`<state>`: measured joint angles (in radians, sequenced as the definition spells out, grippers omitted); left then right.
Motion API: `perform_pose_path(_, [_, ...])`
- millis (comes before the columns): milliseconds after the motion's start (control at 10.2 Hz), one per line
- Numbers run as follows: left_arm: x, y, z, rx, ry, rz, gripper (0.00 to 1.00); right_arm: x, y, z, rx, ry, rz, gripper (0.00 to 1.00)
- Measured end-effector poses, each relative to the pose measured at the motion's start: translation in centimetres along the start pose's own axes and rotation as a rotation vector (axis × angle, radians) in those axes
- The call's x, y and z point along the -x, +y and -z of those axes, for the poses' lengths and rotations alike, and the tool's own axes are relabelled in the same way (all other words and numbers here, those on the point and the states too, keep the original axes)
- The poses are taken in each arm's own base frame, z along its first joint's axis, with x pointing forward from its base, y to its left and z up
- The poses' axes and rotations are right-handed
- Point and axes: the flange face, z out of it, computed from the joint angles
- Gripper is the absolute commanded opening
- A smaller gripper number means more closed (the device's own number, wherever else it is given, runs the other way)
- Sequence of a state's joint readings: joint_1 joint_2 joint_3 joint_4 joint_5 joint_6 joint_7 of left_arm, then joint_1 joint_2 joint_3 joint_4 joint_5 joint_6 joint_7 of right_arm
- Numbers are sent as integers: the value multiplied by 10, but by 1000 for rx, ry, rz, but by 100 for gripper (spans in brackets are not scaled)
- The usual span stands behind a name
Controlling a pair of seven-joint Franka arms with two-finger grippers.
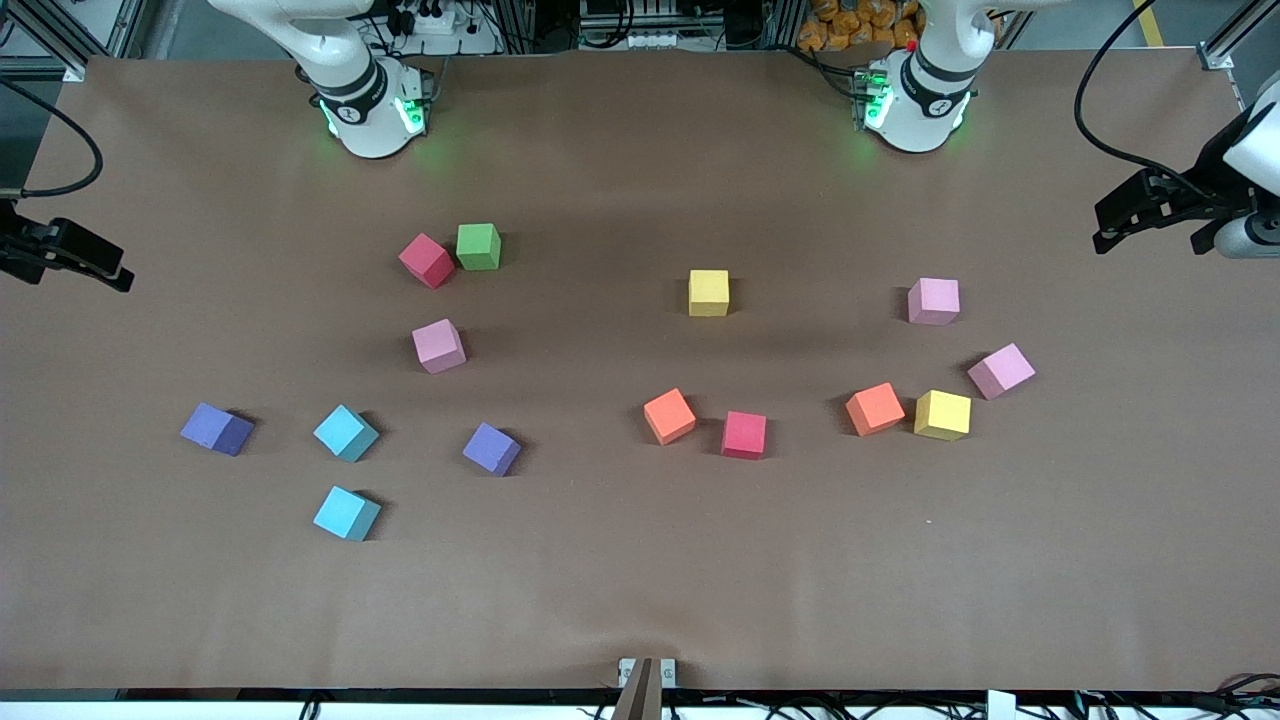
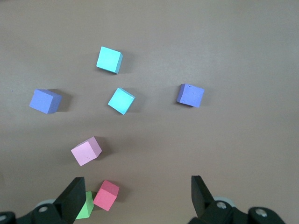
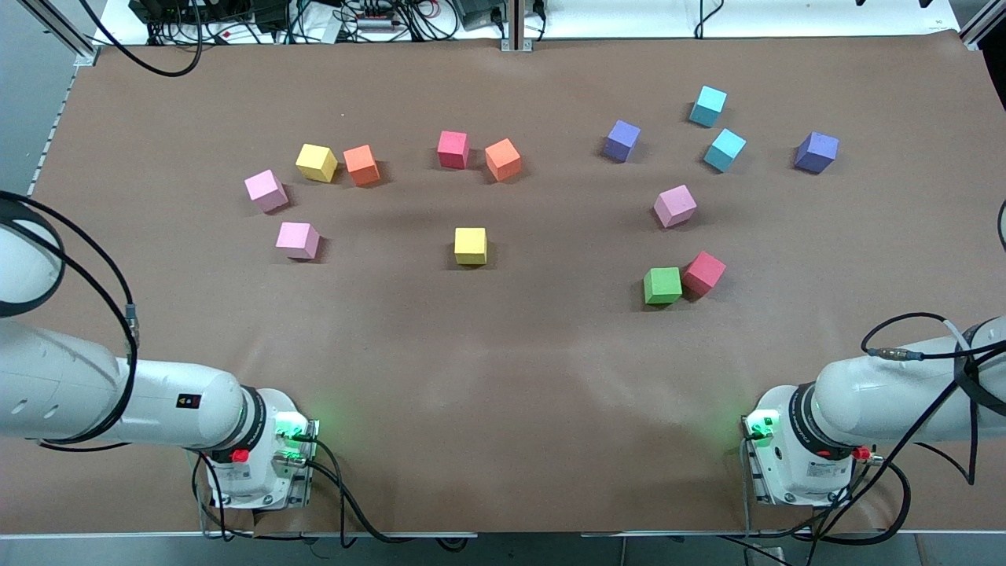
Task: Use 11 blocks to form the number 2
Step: 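Reach the right gripper to a cyan cube while the left gripper reaches a pink cube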
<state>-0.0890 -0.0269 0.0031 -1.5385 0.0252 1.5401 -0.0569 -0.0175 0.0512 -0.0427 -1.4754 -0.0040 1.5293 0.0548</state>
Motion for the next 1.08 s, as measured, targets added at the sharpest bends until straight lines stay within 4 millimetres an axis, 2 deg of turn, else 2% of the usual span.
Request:
perform_pose_path(295, [0, 0, -1, 0, -1, 0, 100, -1, 7, -1, 0, 0, -13, 100])
perform_pose_path(689, [-1, -2, -6, -1, -12, 2, 100, -2, 5, -3, -1, -3, -9, 100])
perform_pose_path(886, [-5, -4, -26, -3, -53, 8, 100, -4, 2, -7, -1, -10, -5, 100])
perform_pose_path(1082, [-10, -2, -62, 5, -94, 7, 100, -11, -5, -22, -27, -38, 2, 100])
